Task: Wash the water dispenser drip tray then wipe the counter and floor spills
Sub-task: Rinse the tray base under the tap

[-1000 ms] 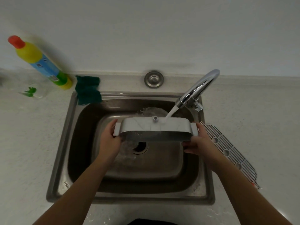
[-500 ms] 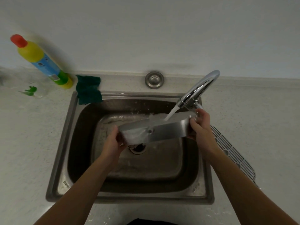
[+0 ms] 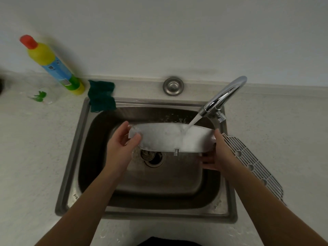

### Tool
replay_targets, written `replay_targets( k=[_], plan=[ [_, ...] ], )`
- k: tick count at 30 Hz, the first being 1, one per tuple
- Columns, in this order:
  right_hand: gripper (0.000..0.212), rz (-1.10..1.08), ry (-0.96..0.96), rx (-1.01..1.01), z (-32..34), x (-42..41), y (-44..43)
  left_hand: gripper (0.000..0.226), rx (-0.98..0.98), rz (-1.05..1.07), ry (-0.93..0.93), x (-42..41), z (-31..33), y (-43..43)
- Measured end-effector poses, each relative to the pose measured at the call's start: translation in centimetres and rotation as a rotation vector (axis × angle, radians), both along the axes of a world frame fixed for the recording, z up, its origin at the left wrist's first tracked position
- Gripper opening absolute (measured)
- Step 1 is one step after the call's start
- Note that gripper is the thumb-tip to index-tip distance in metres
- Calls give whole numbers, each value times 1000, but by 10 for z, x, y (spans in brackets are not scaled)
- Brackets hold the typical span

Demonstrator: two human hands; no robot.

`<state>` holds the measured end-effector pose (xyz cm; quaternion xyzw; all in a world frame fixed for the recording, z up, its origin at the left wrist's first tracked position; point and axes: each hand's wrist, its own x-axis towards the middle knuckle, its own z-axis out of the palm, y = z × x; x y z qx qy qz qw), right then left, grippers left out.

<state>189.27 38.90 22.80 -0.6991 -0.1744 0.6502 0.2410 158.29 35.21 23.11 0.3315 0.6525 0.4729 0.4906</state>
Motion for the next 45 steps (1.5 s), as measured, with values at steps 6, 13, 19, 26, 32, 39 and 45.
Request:
replay_targets(
  k=[6,13,19,26,32,39,45],
  plan=[
    [62,74,37,69,17,-2,8,51,-63,-52,-28,-11,-12,-16],
    [43,82,214,323,33,-13,1,53,-211,41,-370,-6,-34,-24],
    [59,232,249,416,30,3,-4,69,-235,-8,-345,-21,-36,-8],
    [66,519,-37,368,24,14,-9,64,-54,-186,-17,-41,1,4],
    [62,746,-585,484,22,11,25,76,262,-415,598,-46,40,14],
    [32,846,-680,490,19,14,57,86,316,-810,1231,-12,67,10],
    [27,648,-763,581,20,38,83,73,426,-871,1440,7,87,-10]
  ],
)
